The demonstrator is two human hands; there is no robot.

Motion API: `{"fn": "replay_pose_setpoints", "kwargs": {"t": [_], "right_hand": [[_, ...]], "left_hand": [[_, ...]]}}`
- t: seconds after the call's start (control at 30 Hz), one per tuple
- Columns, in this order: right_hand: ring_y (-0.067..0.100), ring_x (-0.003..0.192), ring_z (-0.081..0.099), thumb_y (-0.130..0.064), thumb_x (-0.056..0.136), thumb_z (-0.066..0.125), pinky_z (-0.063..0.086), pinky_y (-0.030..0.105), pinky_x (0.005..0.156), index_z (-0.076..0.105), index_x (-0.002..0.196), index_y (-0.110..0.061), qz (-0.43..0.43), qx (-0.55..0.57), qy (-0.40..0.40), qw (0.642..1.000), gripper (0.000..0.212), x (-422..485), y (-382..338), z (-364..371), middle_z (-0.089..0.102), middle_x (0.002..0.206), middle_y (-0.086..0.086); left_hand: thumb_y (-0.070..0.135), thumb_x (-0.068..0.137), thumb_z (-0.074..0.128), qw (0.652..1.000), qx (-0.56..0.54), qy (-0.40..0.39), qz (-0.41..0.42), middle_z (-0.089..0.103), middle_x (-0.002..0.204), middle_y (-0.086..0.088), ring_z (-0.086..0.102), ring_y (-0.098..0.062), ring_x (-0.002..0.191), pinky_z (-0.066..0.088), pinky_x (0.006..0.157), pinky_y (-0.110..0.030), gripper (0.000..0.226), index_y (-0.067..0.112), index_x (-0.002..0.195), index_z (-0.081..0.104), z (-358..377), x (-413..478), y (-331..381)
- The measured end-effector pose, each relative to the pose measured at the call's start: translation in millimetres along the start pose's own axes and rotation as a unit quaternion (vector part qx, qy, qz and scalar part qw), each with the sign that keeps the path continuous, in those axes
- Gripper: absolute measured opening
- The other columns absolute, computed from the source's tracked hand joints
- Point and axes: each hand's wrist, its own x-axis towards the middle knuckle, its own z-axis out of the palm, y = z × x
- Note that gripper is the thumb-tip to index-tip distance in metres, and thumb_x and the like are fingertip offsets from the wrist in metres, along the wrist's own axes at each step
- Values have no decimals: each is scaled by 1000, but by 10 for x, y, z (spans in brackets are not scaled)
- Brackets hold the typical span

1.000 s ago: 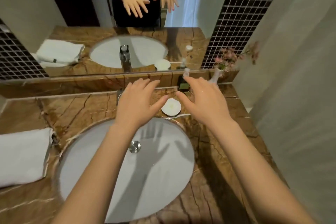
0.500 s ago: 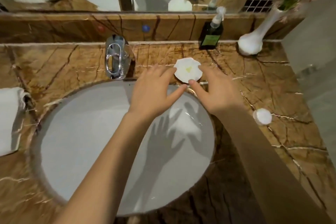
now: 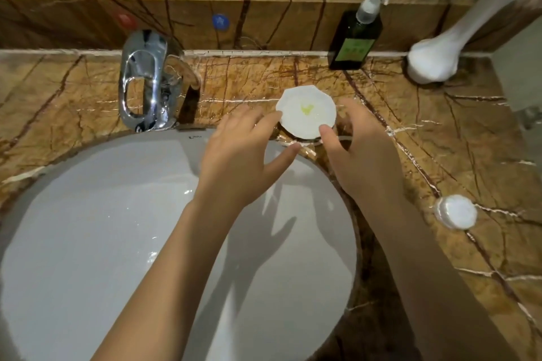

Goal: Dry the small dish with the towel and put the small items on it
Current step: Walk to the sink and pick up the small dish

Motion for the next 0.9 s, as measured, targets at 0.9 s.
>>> {"fn": "replay_pose_setpoints", "kwargs": {"t": [0.9], "right_hand": [[15, 39, 55, -1, 87, 46, 55, 40, 54, 53, 104, -11, 164, 303, -125, 930, 22, -243, -455, 354, 59, 53, 7]], "left_hand": [[62, 86, 29, 992, -16, 27, -121, 51, 141, -8, 41, -28, 132, 32, 107, -44, 68, 18, 133, 49, -230, -870, -445]]}}
